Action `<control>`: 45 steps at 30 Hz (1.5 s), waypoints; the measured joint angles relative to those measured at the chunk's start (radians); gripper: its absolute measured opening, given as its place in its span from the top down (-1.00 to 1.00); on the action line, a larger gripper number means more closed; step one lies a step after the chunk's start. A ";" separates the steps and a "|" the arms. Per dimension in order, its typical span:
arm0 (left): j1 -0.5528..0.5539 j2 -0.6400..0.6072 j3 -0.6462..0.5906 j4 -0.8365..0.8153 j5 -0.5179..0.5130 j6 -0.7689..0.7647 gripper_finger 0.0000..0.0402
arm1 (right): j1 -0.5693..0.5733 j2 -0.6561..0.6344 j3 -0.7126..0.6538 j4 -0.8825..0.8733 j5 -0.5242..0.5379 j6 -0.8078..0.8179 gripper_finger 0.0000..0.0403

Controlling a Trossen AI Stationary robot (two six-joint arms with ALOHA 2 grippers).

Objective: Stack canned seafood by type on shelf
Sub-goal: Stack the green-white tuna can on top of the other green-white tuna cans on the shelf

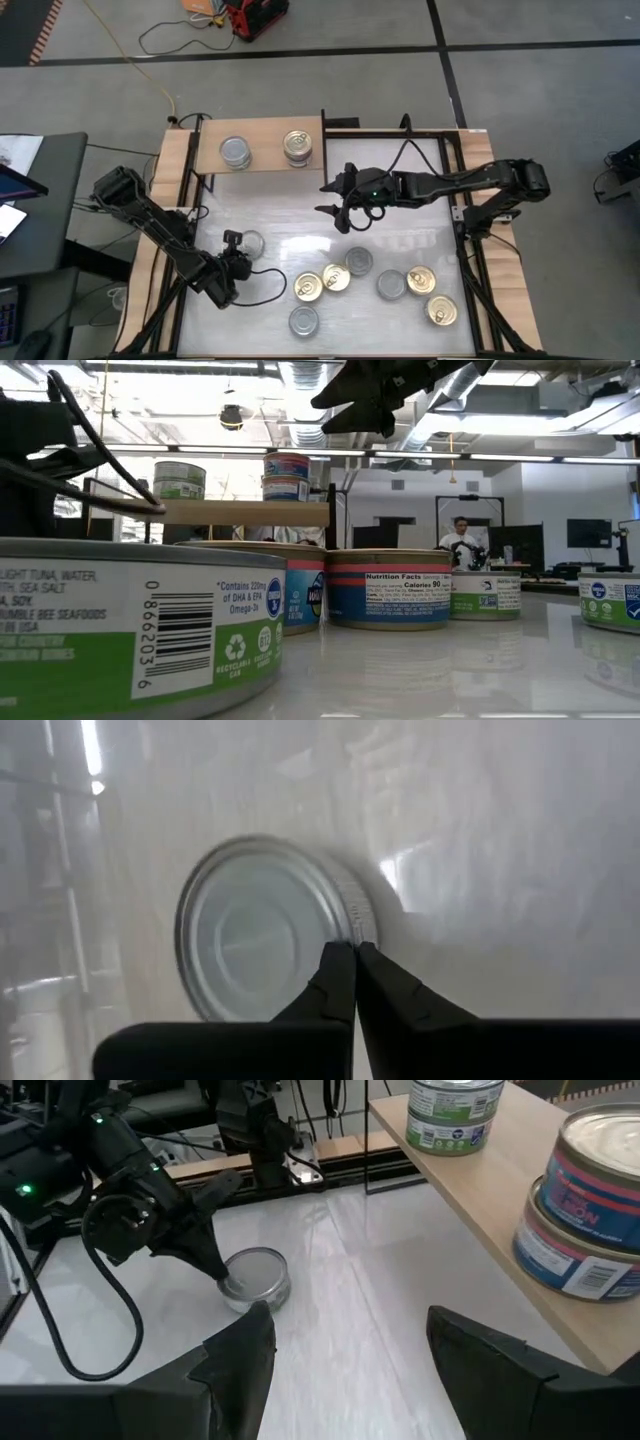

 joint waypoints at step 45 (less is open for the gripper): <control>-0.083 0.101 0.115 0.223 -0.073 0.487 0.47 | 0.018 0.008 0.000 -0.007 0.007 0.027 -0.42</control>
